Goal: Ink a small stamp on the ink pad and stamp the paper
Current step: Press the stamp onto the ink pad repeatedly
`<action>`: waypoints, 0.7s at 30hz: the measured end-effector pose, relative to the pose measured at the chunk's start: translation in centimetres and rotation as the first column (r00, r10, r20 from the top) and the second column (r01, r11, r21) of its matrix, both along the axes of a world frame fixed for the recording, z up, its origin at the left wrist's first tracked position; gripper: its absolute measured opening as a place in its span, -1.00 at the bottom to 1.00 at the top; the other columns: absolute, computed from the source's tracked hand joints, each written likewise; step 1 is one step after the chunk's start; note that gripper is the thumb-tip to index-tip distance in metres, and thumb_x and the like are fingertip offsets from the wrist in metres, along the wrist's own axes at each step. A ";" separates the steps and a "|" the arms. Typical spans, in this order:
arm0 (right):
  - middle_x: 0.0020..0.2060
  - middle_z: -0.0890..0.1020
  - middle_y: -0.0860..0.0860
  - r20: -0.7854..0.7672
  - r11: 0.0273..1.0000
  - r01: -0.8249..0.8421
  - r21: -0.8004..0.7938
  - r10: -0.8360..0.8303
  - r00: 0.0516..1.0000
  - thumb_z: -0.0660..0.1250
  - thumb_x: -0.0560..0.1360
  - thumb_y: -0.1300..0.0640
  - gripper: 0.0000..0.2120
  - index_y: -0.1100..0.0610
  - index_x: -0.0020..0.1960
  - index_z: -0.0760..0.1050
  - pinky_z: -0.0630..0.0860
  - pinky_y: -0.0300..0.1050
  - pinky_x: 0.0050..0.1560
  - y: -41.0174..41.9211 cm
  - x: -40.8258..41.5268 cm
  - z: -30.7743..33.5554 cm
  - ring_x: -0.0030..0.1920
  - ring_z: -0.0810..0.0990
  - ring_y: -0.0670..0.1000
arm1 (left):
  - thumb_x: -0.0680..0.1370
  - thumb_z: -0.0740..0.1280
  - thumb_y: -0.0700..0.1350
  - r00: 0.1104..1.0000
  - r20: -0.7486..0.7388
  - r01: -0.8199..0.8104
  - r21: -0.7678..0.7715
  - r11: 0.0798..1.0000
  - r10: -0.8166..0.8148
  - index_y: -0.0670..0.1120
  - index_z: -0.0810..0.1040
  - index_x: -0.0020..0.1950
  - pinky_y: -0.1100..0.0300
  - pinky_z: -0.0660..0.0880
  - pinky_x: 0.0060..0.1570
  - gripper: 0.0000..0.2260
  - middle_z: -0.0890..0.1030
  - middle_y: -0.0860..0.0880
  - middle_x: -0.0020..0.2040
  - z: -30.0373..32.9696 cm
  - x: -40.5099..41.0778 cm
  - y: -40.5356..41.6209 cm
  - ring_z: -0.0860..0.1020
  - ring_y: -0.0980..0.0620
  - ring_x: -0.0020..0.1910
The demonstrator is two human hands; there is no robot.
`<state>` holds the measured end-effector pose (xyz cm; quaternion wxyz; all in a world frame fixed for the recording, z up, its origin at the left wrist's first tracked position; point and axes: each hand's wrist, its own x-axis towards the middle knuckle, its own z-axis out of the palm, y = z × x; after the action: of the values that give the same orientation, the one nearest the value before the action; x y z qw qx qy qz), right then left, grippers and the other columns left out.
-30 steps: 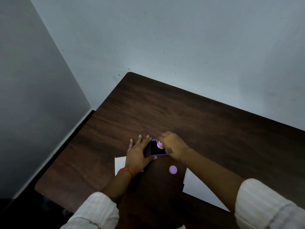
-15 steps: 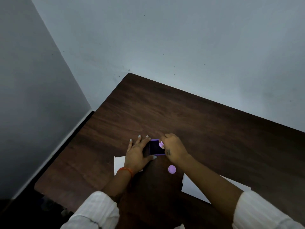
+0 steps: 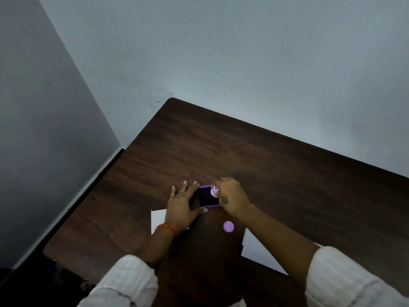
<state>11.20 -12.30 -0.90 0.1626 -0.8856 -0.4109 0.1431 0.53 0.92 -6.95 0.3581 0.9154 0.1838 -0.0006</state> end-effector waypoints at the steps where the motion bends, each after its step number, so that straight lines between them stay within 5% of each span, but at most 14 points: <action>1: -0.08 0.62 0.23 -0.058 0.999 0.046 0.020 -0.045 0.997 0.23 0.48 0.26 -0.84 0.30 -0.07 0.56 0.47 0.00 -0.05 0.0 0.2 0.5 -0.06 0.57 0.18 | 0.41 0.43 0.07 1.000 -0.001 0.002 0.006 1.000 -0.002 0.05 0.20 0.47 0.04 -0.23 0.47 -0.30 0.23 0.03 0.52 0.1 0.0 -0.1 0.03 0.01 0.53; 4: -0.10 0.64 0.27 -0.147 0.995 0.097 0.003 -0.095 0.985 0.21 0.49 0.25 -0.80 0.32 -0.09 0.58 0.52 0.04 -0.01 -0.4 1.2 1.4 -0.07 0.58 0.21 | 0.41 0.42 0.07 1.000 0.003 0.001 0.011 1.000 -0.001 0.05 0.20 0.47 0.04 -0.22 0.48 -0.31 0.23 0.03 0.52 0.3 -0.1 -0.1 0.03 0.02 0.53; 8: 0.08 0.58 0.20 -0.031 0.994 0.002 -0.111 -0.005 1.000 0.16 0.56 0.20 -0.78 0.28 0.09 0.50 0.41 -0.09 0.09 -1.4 0.9 0.4 0.10 0.51 0.13 | 0.41 0.42 0.07 1.000 -0.002 0.002 0.019 1.000 -0.002 0.05 0.19 0.47 0.03 -0.22 0.48 -0.30 0.22 0.03 0.52 0.3 0.1 -0.2 0.03 0.01 0.53; 14: 0.03 0.59 0.19 0.056 0.996 0.058 -0.073 -0.054 0.997 0.23 0.52 0.23 -0.85 0.25 0.04 0.50 0.48 -0.03 0.05 -1.0 0.6 -0.7 0.05 0.52 0.12 | 0.42 0.42 0.07 1.000 -0.003 -0.003 0.011 1.000 0.003 0.04 0.20 0.47 0.02 -0.22 0.48 -0.31 0.22 0.03 0.52 0.2 0.1 -0.3 0.03 0.01 0.53; 21: 0.06 0.59 0.18 0.008 0.976 -0.152 -0.155 0.155 0.988 0.15 0.57 0.16 -0.77 0.25 0.11 0.49 0.42 -0.07 0.07 -1.4 2.3 0.0 0.07 0.51 0.10 | 0.42 0.42 0.07 1.000 -0.018 0.004 0.007 1.000 -0.004 0.05 0.19 0.47 0.02 -0.23 0.48 -0.30 0.21 0.03 0.52 0.0 0.2 -0.4 0.03 0.00 0.54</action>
<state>13.46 -13.65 -0.86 0.0780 -0.8626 -0.4673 0.1776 0.78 0.57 -6.92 0.3533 0.9170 0.1850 -0.0091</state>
